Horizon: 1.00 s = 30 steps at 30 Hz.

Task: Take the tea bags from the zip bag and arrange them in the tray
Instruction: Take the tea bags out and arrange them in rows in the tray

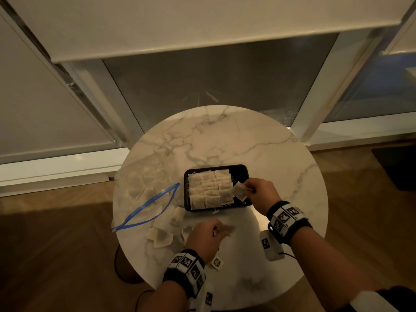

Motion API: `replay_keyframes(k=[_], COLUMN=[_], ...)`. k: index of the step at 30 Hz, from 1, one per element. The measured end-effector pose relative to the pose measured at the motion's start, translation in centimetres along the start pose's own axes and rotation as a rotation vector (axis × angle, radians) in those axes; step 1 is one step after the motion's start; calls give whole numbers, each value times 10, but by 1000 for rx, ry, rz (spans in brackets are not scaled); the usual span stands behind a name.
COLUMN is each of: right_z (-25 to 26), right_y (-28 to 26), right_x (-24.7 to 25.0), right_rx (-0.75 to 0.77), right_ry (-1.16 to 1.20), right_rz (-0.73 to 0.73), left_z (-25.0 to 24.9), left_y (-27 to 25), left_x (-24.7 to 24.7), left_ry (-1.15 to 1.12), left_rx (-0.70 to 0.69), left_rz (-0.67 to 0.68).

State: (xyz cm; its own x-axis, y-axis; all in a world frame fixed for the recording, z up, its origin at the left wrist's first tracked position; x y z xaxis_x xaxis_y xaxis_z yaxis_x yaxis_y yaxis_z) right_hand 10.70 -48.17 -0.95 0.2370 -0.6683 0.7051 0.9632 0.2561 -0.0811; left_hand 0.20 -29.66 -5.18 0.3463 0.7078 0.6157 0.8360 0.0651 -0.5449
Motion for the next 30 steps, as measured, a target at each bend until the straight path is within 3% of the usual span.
replay_keyframes(k=[7,12,18,30], right_z=[8,11,6,3], right_y=[37,52,61,66], right_x=[-36,-51,-65,-79], right_rx=[36,29,-37,49], right_ry=[-291,-439,-450,-509], right_rz=[337,483,533,531], left_z=[12,21,22,25], left_y=[1,-3,-9,-5], left_x=[40,49,63,75], left_ry=[-122,-158,-159,-154], left_rx=[7,5,21,53], left_rz=[-151,-193,-219,-271])
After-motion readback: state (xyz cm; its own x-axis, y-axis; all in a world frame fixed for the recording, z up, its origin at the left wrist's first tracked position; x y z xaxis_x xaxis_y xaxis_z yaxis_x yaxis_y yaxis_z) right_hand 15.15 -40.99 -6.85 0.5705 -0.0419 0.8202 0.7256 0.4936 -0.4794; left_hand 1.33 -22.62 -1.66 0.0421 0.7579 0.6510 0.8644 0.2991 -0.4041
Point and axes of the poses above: each hand's wrist, its own y-axis towards the middle knuckle, its own x-axis out of the back of the hand, z = x × y, the point moved 7 cm from there along y, towards the middle knuckle, and after that the axes turned 14 degrees about x, right-handed, at the moved point
